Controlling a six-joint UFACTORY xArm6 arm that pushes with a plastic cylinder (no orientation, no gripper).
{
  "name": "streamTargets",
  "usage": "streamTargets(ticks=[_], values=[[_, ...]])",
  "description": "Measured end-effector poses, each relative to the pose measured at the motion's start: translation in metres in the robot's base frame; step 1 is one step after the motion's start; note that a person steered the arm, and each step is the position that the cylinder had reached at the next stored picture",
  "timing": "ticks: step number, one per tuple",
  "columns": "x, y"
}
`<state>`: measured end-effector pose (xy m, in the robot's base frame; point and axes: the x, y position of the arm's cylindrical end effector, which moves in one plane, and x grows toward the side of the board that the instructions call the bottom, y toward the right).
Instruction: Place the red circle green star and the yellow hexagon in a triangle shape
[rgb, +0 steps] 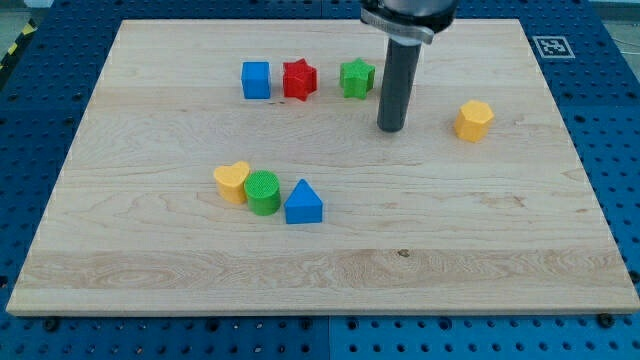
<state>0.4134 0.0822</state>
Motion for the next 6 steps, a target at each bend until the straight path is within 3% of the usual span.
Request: streamTargets(ticks=[2,6], values=[[0.057,0.016],[0.058,0.146]])
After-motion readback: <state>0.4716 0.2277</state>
